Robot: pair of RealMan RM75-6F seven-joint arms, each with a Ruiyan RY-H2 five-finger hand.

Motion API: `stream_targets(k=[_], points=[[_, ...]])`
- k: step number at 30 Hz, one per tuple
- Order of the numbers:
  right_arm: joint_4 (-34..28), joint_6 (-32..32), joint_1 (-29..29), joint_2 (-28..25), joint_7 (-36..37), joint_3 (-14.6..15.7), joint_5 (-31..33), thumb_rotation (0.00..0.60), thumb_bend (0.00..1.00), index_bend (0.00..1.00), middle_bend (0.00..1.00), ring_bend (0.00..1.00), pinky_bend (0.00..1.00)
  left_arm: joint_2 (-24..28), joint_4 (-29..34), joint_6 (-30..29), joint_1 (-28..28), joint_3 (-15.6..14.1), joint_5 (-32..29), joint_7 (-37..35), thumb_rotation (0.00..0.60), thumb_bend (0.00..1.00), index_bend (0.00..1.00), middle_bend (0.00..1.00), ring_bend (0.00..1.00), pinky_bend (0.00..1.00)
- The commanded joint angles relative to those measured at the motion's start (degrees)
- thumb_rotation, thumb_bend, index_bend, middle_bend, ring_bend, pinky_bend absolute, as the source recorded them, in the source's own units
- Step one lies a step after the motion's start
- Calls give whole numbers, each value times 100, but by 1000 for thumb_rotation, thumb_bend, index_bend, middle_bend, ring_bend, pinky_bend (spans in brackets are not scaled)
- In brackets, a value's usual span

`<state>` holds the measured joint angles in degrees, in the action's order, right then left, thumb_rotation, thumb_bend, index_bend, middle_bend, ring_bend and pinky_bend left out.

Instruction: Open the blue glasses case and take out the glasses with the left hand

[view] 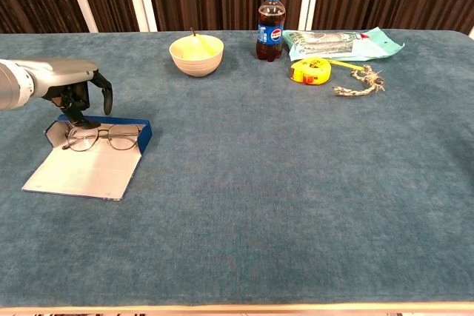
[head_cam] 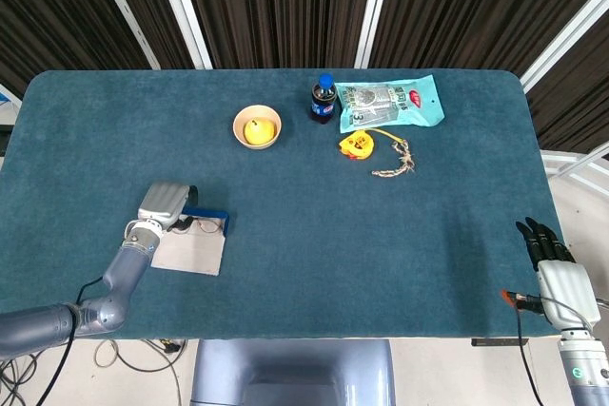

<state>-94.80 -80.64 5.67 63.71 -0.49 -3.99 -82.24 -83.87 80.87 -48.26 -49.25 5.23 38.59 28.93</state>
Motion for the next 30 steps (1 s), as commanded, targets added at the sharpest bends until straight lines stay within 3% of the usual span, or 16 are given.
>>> stream_targets(k=[1,10,30], points=[[0,1,-1,1,0,0,3,600,199,0,0,0,200,-15,-36,8,-4,-7,-37,8,600,311,451,991,885,971],[0,-6,-3,4,-7,-2,3,600,201,0,0,0,200,-58,-107,6,-16,-14,-53,20,600,376,487,991,885,971],[4,-34,-12,9,1,-8,-5,600,202,0,0,0,200,-56,-127,-89,48,30,-53,-68,600,401,589,1000,893,979]])
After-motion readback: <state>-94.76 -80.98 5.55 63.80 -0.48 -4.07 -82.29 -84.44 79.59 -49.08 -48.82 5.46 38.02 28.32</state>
